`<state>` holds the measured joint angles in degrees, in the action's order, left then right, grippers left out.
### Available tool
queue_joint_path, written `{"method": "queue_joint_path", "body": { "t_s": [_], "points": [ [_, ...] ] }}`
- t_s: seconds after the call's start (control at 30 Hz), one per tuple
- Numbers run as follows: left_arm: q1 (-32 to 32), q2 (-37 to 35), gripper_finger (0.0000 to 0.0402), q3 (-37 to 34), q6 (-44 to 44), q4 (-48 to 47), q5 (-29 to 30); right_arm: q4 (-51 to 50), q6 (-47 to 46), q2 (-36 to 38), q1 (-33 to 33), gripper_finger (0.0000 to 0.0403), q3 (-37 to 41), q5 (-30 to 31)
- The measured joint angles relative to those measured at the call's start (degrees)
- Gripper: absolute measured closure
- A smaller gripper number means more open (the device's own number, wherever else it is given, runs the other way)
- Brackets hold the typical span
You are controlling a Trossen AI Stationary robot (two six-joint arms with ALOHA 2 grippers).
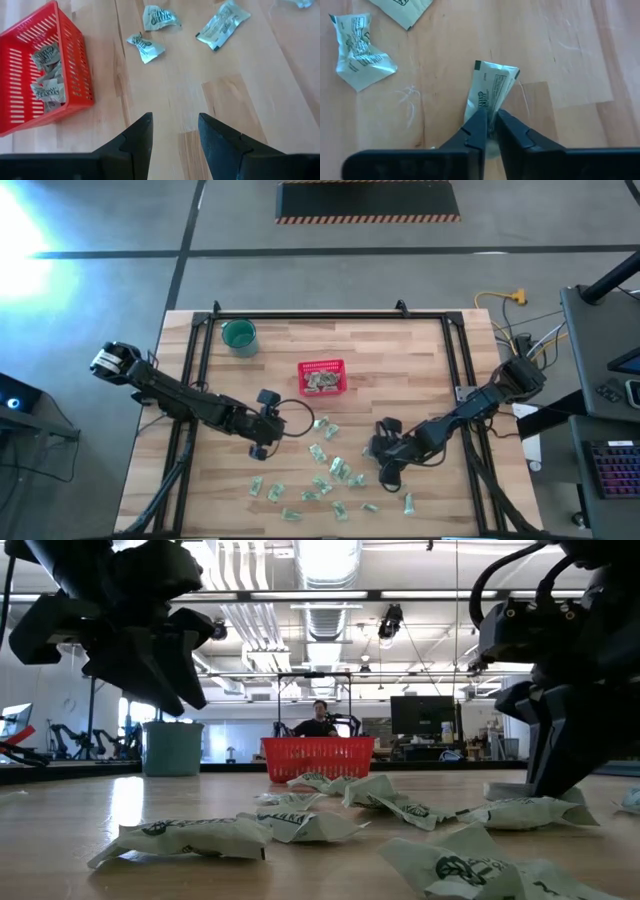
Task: Pick and place items into bin
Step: Put the stevia packet into the red bin
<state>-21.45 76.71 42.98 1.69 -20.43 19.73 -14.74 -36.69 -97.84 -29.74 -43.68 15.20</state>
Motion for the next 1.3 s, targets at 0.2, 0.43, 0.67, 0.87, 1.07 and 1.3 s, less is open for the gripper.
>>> {"method": "queue_joint_path", "body": {
  "t_s": [0.2,0.43,0.67,0.87,1.07,1.3],
  "points": [
    [0.0,0.0,0.026,-0.3,0.1,0.4,0.0,-0.1,3.6,0.3,0.0,0.0393,-0.3,1.4],
    [0.0,0.0,0.026,-0.3,0.1,0.4,0.0,-2.3,13.1,2.6,0.4,0.0394,-2.9,8.4],
    [0.0,0.0,0.026,-0.3,0.2,0.4,0.0,-3.5,23.4,3.7,3.8,0.0394,-7.4,23.3],
    [0.0,0.0,0.026,-0.3,0.2,0.4,0.0,-2.8,32.7,3.8,10.3,0.0394,-12.1,31.9],
    [0.0,0.0,0.026,-0.3,0.1,0.4,0.0,0.6,39.5,3.9,19.2,0.0394,-16.1,28.8],
    [0.0,0.0,0.026,-0.3,-2.8,0.5,0.0,5.7,40.9,3.9,29.3,0.0394,-17.0,13.7]
  ]
}}
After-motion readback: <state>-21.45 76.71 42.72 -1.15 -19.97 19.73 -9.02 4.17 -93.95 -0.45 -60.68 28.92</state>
